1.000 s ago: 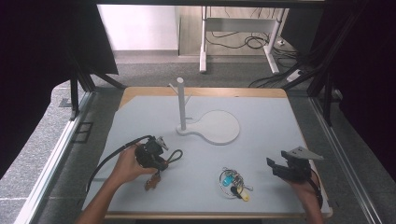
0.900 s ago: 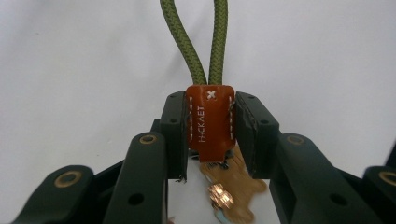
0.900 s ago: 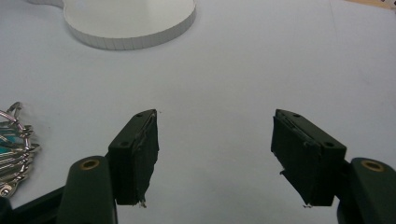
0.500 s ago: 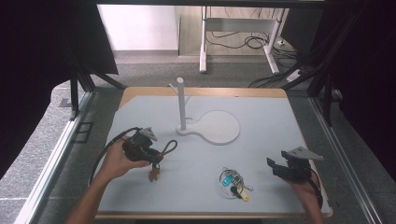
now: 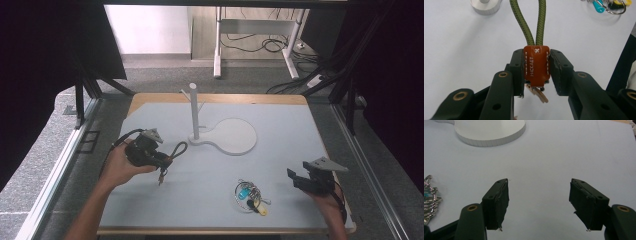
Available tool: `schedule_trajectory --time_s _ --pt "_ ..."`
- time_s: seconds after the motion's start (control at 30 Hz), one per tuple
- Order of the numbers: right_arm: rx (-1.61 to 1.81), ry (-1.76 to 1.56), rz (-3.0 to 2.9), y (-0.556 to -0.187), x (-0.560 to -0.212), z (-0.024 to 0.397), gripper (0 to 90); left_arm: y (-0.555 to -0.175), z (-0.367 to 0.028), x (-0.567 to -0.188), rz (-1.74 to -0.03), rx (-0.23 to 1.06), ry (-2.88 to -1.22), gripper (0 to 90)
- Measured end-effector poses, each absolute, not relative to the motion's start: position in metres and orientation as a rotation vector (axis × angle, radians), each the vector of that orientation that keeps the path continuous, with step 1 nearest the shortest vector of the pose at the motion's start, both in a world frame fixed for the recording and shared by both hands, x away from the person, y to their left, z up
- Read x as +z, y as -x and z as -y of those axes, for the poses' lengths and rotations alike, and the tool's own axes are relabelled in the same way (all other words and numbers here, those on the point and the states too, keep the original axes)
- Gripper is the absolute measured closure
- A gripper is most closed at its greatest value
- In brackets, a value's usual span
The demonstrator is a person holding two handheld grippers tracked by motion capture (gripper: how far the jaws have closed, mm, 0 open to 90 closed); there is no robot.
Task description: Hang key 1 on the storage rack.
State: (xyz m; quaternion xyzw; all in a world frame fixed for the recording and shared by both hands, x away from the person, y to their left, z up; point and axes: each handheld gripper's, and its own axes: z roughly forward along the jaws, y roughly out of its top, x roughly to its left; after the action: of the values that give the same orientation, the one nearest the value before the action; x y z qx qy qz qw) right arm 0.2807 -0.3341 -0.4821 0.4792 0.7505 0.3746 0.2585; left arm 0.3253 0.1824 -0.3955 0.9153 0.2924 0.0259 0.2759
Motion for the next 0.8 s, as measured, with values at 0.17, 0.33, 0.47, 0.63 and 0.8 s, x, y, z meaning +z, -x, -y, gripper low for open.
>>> schedule_trajectory --time_s 0.17,0.33,0.47,0.63,0.8 --pt "1.014 -1.298 -2.038 -0.281 -0.482 0.333 32.2 -0.327 -0.182 -0.388 -0.798 0.084 -2.456 66.2" --pt "1.008 -1.296 -2.042 -0.281 -0.483 0.333 32.2 -0.331 -0.179 -0.38 -0.8 0.094 -2.455 66.1" --pt "1.009 -1.297 -2.038 -0.281 -0.483 0.333 32.2 -0.335 -0.179 -0.376 -0.8 0.092 -2.468 66.1" --pt "1.008 -1.289 -2.038 -0.28 -0.482 0.334 32.2 -0.341 -0.181 -0.374 -0.816 0.096 -2.458 66.1" --pt "1.004 -1.291 -2.036 -0.28 -0.482 0.334 32.2 -0.346 -0.181 -0.369 -0.82 0.101 -2.454 66.1"
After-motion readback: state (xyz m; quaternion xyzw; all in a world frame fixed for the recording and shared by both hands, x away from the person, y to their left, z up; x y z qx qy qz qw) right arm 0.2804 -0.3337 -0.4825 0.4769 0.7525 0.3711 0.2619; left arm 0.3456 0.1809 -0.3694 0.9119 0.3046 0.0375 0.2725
